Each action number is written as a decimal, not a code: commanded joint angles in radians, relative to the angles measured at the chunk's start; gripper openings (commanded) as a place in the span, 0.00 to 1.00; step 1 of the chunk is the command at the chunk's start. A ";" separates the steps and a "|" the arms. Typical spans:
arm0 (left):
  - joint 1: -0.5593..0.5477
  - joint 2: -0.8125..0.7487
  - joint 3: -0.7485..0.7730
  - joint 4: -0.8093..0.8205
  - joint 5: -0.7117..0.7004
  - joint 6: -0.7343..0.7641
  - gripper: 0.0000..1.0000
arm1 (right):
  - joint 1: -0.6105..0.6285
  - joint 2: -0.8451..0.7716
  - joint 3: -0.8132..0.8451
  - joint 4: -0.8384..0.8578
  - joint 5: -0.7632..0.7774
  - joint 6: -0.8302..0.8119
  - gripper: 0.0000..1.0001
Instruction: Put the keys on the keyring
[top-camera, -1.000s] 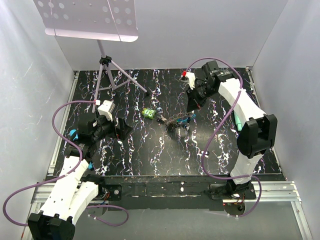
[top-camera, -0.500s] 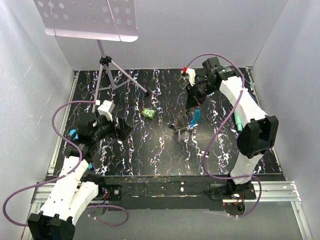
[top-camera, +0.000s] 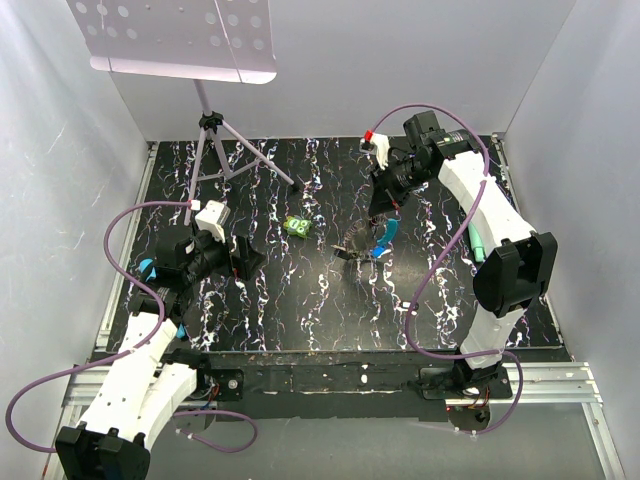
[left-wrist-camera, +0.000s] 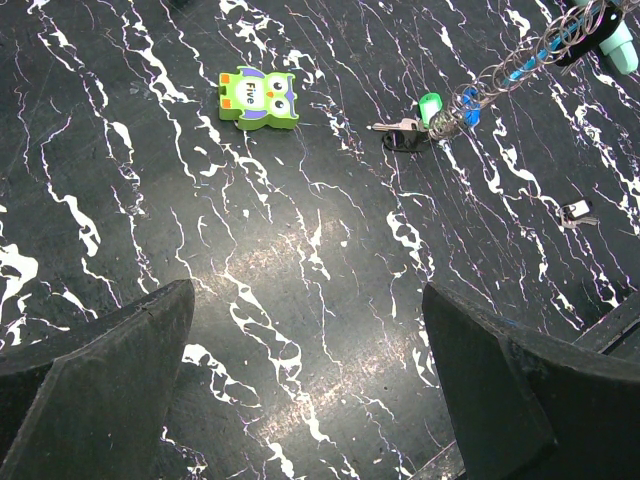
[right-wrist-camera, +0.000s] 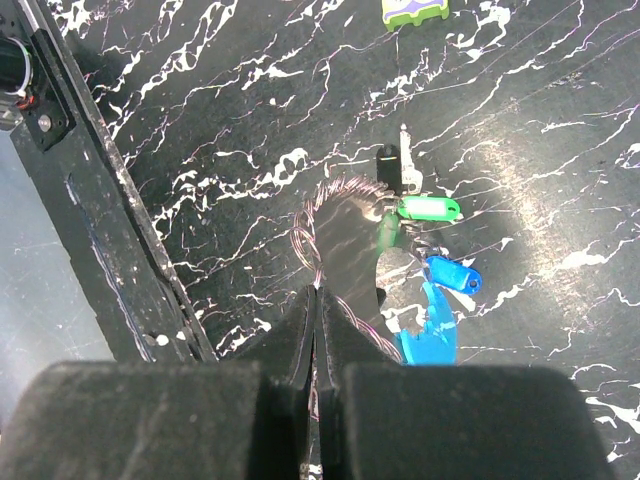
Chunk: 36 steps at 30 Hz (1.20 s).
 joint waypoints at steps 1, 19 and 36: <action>0.004 -0.021 0.006 0.001 0.007 0.015 0.98 | 0.004 -0.006 0.050 -0.006 -0.045 0.004 0.01; 0.004 -0.021 0.008 0.003 0.006 0.015 0.98 | 0.010 -0.004 0.079 -0.014 -0.057 0.007 0.01; 0.002 -0.021 0.006 0.003 0.006 0.015 0.98 | 0.023 -0.006 0.105 -0.026 -0.074 0.007 0.01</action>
